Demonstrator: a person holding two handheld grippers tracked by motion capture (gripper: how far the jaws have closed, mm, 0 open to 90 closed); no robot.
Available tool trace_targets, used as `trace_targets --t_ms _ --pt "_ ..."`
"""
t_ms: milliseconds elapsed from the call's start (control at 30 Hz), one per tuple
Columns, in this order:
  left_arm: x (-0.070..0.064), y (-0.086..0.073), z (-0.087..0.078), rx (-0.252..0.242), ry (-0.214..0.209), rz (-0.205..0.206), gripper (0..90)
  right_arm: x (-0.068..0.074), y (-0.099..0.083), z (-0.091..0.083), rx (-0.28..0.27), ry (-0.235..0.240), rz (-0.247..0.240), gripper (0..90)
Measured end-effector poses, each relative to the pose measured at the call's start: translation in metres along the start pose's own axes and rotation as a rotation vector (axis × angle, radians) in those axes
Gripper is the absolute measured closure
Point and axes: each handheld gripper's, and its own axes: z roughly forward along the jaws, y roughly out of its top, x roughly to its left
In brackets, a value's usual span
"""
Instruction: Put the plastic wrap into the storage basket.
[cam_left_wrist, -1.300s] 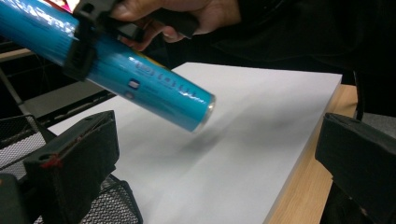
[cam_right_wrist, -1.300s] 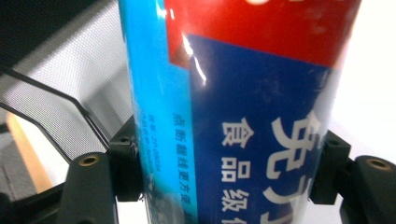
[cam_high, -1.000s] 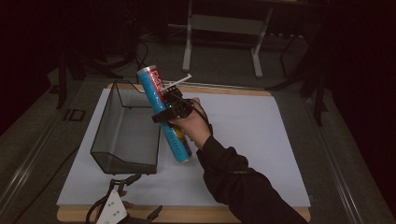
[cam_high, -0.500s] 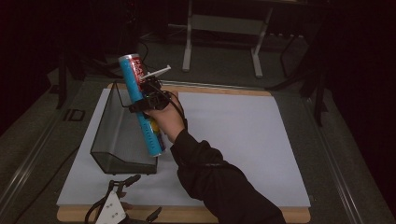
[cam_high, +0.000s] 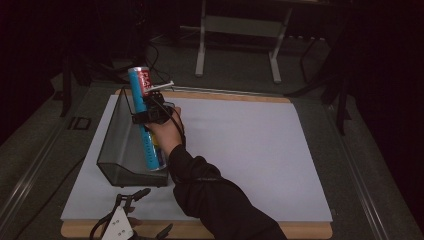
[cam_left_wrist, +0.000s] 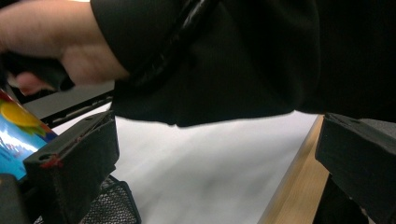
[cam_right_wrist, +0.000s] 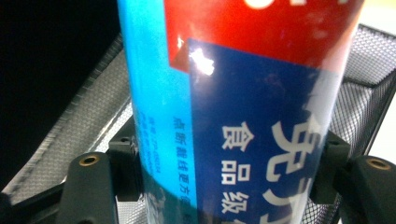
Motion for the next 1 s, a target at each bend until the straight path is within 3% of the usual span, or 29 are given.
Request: trace_targets --t_ms 200,333,667,1000 --pt "0.000 0.000 0.001 0.003 -0.002 0.000 0.5 -0.009 -0.015 0.013 0.056 -0.002 0.062 31.5" --pt "0.000 0.000 0.001 0.002 -0.002 0.002 0.5 -0.009 -0.020 0.018 0.085 -0.013 0.067 31.5" --pt "0.000 0.000 0.001 0.006 -0.004 0.003 0.5 -0.010 -0.029 0.030 -0.008 -0.131 0.136 31.5" --pt "0.000 0.000 0.001 0.008 -0.008 0.003 0.5 -0.016 -0.028 0.045 0.014 -0.172 0.148 30.9"
